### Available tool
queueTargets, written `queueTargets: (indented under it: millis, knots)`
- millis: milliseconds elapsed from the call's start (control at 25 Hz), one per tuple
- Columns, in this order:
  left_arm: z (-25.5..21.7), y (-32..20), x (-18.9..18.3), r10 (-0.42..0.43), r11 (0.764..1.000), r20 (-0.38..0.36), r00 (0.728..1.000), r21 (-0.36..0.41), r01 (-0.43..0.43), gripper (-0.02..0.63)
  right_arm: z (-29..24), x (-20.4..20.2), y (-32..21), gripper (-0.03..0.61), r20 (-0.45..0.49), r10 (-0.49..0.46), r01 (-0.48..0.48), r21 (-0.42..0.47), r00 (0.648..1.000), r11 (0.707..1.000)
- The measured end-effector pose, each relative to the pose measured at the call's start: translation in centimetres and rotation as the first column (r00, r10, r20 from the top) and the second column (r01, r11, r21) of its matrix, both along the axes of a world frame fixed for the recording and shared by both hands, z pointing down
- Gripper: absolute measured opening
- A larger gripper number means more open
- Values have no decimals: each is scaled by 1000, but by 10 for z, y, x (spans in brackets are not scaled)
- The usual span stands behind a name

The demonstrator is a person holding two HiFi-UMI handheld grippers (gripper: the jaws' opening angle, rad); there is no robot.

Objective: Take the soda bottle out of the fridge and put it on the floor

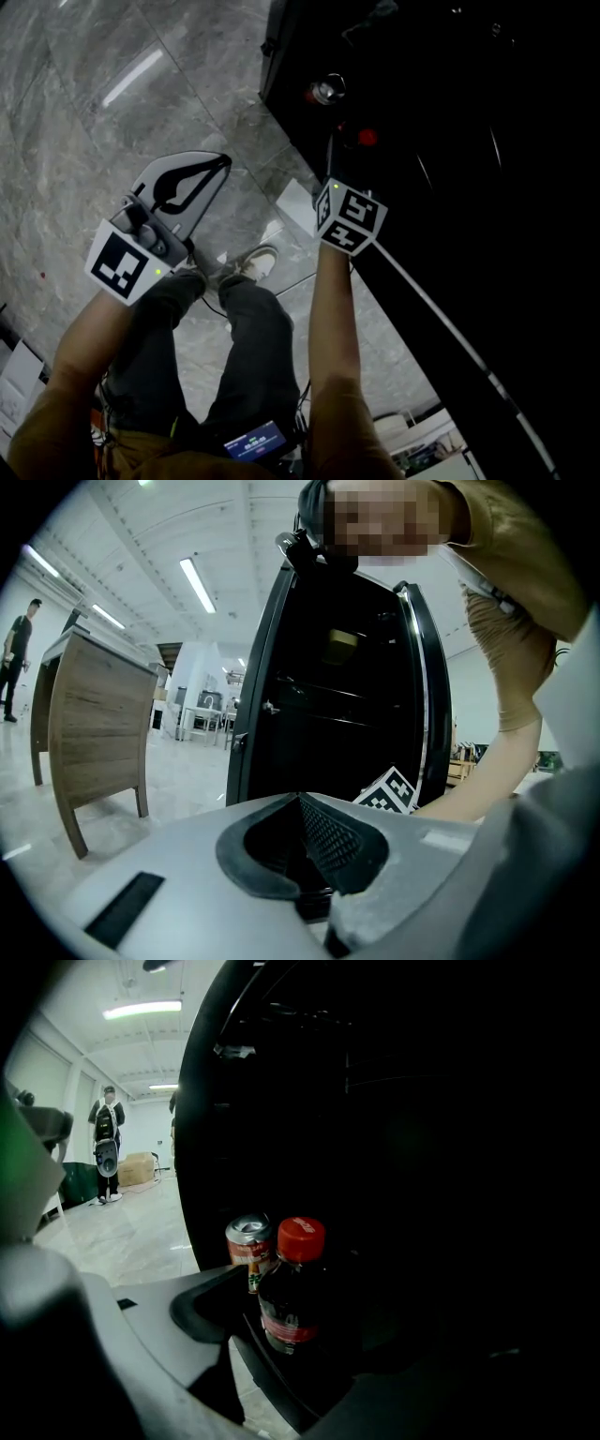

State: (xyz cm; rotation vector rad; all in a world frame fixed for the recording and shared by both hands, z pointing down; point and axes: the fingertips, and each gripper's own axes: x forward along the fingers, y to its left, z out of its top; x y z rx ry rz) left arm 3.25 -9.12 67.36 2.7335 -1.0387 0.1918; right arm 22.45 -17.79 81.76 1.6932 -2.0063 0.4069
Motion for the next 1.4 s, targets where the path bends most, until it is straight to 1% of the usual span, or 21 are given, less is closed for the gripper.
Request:
queueTargets:
  millis: [120,280,440,640,760,840,960,1080,1160,1280,1400]
  knots:
    - [10,-8,-1,6,1000,12,1000,18,-7,-6,10,0,-9,319,-1,-16,16,5,1000,1000]
    - [17,-11,7,12,998,10,1000,55,-13,-6,21,-1,-16,319,-28,-53,54,25,998,998]
    - [30,-4,10,32,998,26,999,52,-33,-5,31,-2,-20,319,-35,-79,80,30,996,996]
    - [36,-4,4,36,997,31,999,62,-38,-6,44,-5,-25,319,-12,-83,83,16,996,996]
    - [40,-3,2,43,996,41,998,70,-46,-6,44,-7,-27,307,8,-84,83,7,996,996]
    - [41,-2,0,37,997,29,999,68,-38,-6,44,-6,-25,304,21,-80,80,-6,997,997]
    - [41,6,0,26,998,-1,1000,59,-26,-6,35,-11,-16,304,-8,-124,124,2,992,992]
    - [52,15,-2,46,998,26,999,50,-48,-6,20,-27,-4,304,-25,-193,194,34,981,981]
    - [58,14,-7,48,997,44,998,59,-51,-5,10,-44,3,304,-32,-251,253,55,967,966]
    - [63,10,-14,28,996,42,999,85,-31,-5,4,-63,14,304,-45,-330,333,78,943,940]
    - [66,4,-22,3,992,27,1000,124,-6,-6,-2,-78,20,304,-30,-368,369,138,929,919]
